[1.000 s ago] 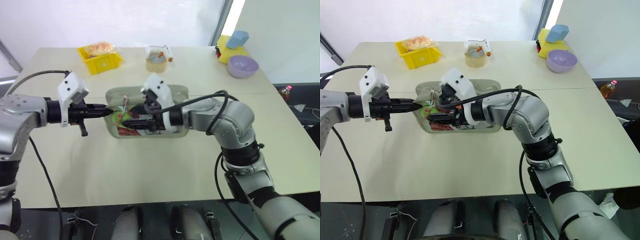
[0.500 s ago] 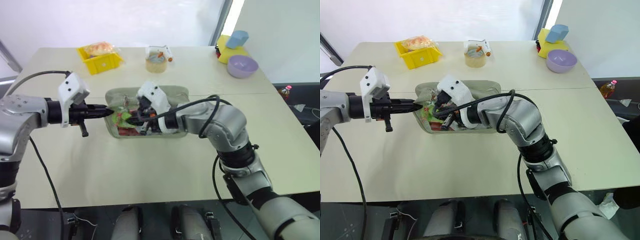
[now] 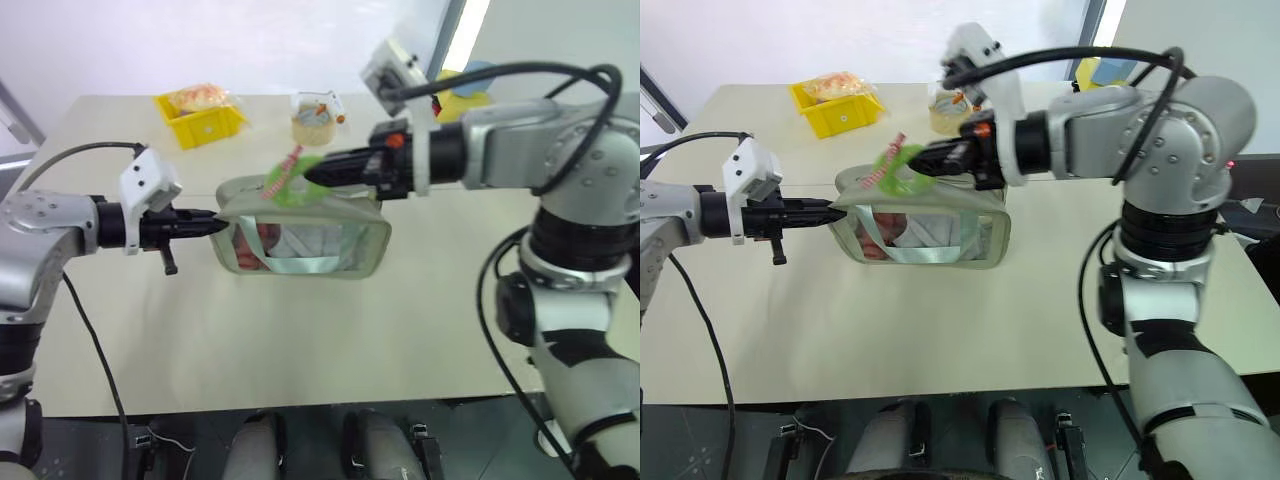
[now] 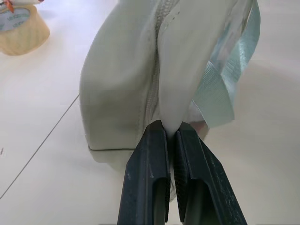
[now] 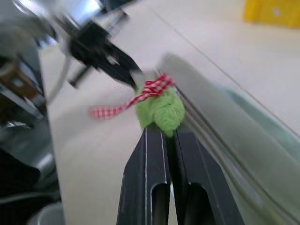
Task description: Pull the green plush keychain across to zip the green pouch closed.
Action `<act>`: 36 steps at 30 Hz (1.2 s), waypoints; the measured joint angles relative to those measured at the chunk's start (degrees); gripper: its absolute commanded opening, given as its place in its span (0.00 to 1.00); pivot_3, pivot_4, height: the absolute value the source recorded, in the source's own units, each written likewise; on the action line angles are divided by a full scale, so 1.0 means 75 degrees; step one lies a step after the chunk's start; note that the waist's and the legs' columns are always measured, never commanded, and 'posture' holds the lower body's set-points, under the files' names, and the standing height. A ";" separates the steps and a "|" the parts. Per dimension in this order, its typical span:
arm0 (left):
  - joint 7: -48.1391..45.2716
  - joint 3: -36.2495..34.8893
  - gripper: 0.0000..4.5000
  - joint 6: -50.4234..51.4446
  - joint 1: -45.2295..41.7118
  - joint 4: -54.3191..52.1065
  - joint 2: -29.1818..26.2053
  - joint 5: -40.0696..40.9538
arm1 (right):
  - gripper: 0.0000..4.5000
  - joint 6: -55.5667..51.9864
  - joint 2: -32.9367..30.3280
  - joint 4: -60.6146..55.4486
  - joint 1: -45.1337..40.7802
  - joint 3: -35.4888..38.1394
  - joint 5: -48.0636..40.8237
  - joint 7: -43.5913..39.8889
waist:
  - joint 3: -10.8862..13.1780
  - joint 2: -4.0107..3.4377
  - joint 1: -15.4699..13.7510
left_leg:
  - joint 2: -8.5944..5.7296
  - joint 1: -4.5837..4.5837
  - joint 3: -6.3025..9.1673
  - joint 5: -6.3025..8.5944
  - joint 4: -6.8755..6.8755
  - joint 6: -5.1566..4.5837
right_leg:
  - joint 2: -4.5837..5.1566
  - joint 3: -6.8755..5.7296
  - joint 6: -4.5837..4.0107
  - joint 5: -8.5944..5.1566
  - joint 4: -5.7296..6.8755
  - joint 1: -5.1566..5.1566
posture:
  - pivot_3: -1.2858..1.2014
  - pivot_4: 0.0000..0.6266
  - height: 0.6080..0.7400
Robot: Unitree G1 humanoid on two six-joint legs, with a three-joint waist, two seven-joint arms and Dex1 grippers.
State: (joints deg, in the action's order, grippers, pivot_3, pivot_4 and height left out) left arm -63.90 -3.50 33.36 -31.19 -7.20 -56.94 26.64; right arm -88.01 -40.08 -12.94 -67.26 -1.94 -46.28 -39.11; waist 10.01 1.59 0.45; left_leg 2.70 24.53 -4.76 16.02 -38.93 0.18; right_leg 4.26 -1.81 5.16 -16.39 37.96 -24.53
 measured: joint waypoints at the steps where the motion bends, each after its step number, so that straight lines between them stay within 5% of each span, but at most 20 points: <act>1: 0.0000 0.0001 0.00 -0.0017 -0.0004 0.0054 0.0000 -0.0012 | 0.01 0.0259 -0.0338 -0.0006 0.0168 -0.0165 0.0177 -0.0152 | 0.0000 0.0000 0.0015 | -0.0003 0.0000 -0.0005 0.0001 -0.0001 -0.0001 | 0.0004 0.0001 0.0000 0.0000 -0.0004 0.0000 | 0.52 0.24 0.99; 9: 0.0014 -0.0029 0.00 -0.0083 0.0024 0.0184 -0.0051 -0.0124 | 0.01 0.3983 -0.3143 0.0243 0.1739 -0.1987 0.2748 -0.1576 | 0.0000 -0.0007 0.0044 | -0.0001 -0.0012 -0.0014 0.0002 -0.0002 -0.0004 | -0.0003 0.0006 0.0001 -0.0001 -0.0002 -0.0004 | 0.52 0.24 0.99; 14: 0.0033 -0.0032 0.00 -0.0066 0.0044 0.0150 -0.0048 -0.0128 | 0.01 0.5986 -0.3720 0.0384 0.2800 -0.2478 0.4295 -0.1949 | 0.0001 -0.0007 0.0042 | 0.0000 -0.0013 -0.0017 0.0002 -0.0006 -0.0003 | -0.0002 0.0008 0.0001 -0.0001 -0.0001 -0.0004 | 0.52 0.24 0.99; 18: 0.0058 -0.0038 0.00 -0.0024 0.0079 0.0076 -0.0047 -0.0128 | 0.01 0.6508 -0.3368 0.0403 0.3361 -0.2588 0.4862 -0.1913 | -0.0001 -0.0014 0.0048 | 0.0004 -0.0016 -0.0020 -0.0003 -0.0010 0.0004 | -0.0005 0.0009 0.0001 -0.0001 0.0001 -0.0004 | 0.52 0.24 0.99; 25: 0.0180 -0.0154 0.00 0.0163 0.0259 -0.0183 -0.0043 -0.0081 | 0.01 0.5635 -0.0797 -0.0511 0.4532 -0.2810 0.5041 -0.0697 | -0.0008 -0.0022 0.0034 | 0.0007 -0.0017 -0.0015 -0.0026 -0.0014 0.0045 | -0.0013 0.0011 0.0001 -0.0001 0.0003 0.0004 | 0.52 0.24 0.99; 33: 0.0307 -0.0261 0.00 0.0450 0.0344 -0.0361 -0.0047 -0.0016 | 0.01 0.6419 -0.0778 -0.0539 0.4700 -0.3227 0.6082 -0.0626 | -0.0014 -0.0014 0.0038 | 0.0004 -0.0021 -0.0011 -0.0024 -0.0014 0.0041 | -0.0018 0.0010 0.0000 -0.0001 0.0001 0.0009 | 0.52 0.24 0.99; 35: 0.0349 -0.0261 0.00 0.0462 0.0346 -0.0381 -0.0044 0.0009 | 0.15 0.6811 -0.0831 -0.0228 0.4682 -0.3146 0.6200 -0.0756 | -0.0014 -0.0014 0.0034 | 0.0004 -0.0020 -0.0013 -0.0024 -0.0015 0.0041 | -0.0016 0.0010 0.0000 -0.0001 0.0000 0.0010 | 0.52 0.24 0.99; 36: 0.0386 -0.0266 0.08 0.0473 0.0344 -0.0381 -0.0033 0.0016 | 0.23 0.6854 -0.0830 -0.0138 0.4669 -0.3032 0.6149 -0.0891 | -0.0014 -0.0014 0.0031 | 0.0004 -0.0020 -0.0013 -0.0024 -0.0014 0.0041 | -0.0016 0.0010 0.0000 -0.0001 0.0000 0.0009 | 0.52 0.24 0.99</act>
State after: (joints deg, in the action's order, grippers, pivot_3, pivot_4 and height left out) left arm -61.01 -5.50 36.91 -28.61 -10.06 -57.19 26.76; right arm -36.61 -46.31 -13.97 -32.24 -24.68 -0.17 -45.80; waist 9.91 1.48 0.69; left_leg 2.73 24.39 -4.86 15.84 -39.03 0.49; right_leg 4.13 -1.73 5.16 -16.39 37.96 -24.46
